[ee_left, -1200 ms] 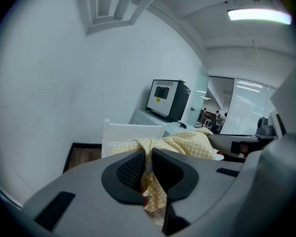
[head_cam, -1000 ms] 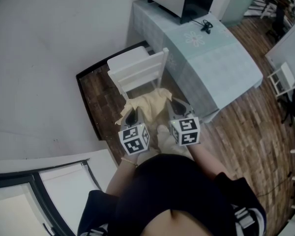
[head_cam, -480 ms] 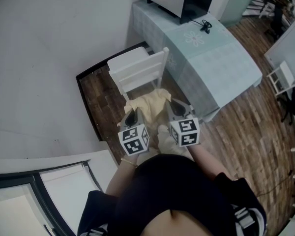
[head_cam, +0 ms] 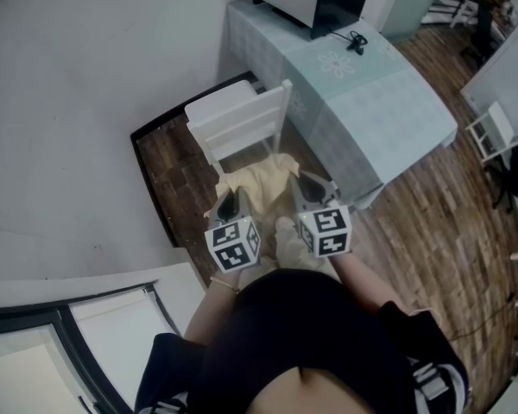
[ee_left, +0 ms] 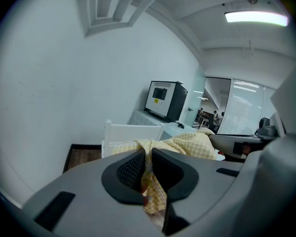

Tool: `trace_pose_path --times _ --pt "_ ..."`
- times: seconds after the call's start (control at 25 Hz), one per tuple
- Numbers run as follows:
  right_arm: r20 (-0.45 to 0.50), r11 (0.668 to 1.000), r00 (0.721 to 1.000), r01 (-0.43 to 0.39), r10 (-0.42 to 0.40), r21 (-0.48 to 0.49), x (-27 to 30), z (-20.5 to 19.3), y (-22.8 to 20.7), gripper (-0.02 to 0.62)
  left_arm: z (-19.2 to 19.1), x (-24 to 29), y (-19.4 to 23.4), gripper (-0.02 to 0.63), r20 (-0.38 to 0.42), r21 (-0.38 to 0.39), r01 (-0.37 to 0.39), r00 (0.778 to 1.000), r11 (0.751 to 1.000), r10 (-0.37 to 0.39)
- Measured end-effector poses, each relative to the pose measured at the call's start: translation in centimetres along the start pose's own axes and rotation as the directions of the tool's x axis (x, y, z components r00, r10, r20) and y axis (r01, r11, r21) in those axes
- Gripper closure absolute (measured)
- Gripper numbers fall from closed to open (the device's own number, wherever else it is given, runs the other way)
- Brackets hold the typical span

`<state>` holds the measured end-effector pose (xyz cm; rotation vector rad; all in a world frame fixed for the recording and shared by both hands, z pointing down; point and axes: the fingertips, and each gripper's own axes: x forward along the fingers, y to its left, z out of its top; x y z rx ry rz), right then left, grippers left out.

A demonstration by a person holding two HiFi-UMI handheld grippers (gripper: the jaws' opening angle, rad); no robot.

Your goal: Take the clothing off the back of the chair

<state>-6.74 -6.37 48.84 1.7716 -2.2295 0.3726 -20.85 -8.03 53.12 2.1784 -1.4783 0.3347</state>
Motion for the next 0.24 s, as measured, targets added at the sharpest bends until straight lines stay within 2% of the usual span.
trace_pose_path --times 0.24 --pt "0.006 1.0 1.0 0.006 -0.006 -0.002 -0.37 -0.05 -0.28 0.557 -0.21 -0.18 -0.41 0.568 -0.005 -0.005 0.009 1.0 1.0 -0.009"
